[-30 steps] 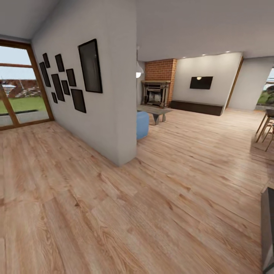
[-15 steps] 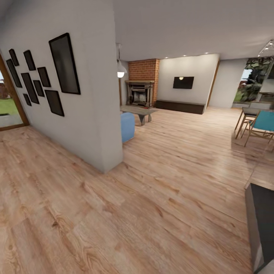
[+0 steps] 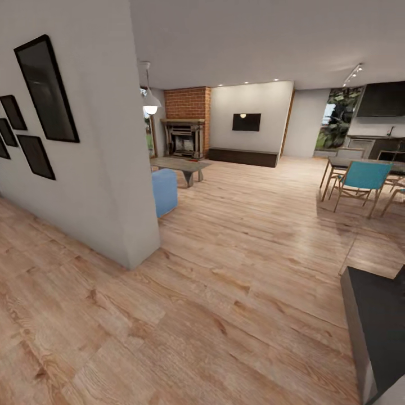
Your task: Move the two storage containers from the living room to the garage. In the garage, place one container on the floor and stack the other container on top of it (either order is fine).
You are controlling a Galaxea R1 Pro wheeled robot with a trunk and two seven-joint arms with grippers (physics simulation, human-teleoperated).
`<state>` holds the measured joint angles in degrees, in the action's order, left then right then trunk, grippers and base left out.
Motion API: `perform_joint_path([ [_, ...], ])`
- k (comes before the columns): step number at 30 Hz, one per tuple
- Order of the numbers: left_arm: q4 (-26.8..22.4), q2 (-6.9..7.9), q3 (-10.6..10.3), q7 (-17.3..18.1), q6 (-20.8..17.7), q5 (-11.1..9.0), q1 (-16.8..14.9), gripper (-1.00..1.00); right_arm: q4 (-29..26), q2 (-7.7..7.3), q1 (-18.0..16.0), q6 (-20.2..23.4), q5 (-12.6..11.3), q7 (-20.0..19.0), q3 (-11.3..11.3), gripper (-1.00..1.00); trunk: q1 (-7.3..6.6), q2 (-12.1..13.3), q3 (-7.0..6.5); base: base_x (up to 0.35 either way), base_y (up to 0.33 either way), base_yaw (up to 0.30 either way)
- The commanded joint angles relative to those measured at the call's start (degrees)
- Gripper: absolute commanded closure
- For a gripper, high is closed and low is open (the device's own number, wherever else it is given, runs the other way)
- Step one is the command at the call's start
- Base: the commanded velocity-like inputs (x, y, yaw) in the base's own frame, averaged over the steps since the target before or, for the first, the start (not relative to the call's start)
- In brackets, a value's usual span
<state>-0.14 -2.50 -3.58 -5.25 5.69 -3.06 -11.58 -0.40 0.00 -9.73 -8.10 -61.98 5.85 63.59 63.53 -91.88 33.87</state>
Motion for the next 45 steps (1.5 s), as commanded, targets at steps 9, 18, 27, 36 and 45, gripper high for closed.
perform_joint_path([
  [9, 0.05, 0.01, -0.38, -0.20, 0.20, -0.32, -0.03, -1.00, -0.04, 0.00, -0.02, -0.07, -0.42, 0.21, 0.48, -1.00, 0.03, -0.02, 0.06, 0.323, 0.000, -0.243],
  [18, 0.04, 0.01, -0.38, -0.20, 0.20, -0.33, -0.03, -1.00, -0.04, 0.00, -0.02, -0.07, -0.42, 0.21, 0.48, -1.00, 0.03, -0.02, 0.06, 0.323, 0.000, -0.243],
  [27, 0.05, 0.01, -0.38, -0.20, 0.20, -0.34, -0.03, -1.00, -0.04, 0.01, -0.02, -0.07, -0.42, 0.21, 0.48, -1.00, 0.03, -0.02, 0.06, 0.323, 0.000, -0.112],
  [36, 0.05, 0.02, -0.38, -0.20, 0.20, -0.33, -0.03, -1.00, -0.04, -0.04, -0.02, -0.13, -0.42, 0.21, 0.39, -1.00, 0.03, -0.02, 0.06, 0.323, 0.000, -0.001],
  [45, 0.05, 0.00, -0.39, -0.20, 0.20, -0.35, -0.03, -1.00, -0.04, -0.24, -0.02, -0.16, -0.34, 0.21, 0.51, -1.00, 0.03, -0.02, 0.06, 0.323, 0.000, 0.000],
])
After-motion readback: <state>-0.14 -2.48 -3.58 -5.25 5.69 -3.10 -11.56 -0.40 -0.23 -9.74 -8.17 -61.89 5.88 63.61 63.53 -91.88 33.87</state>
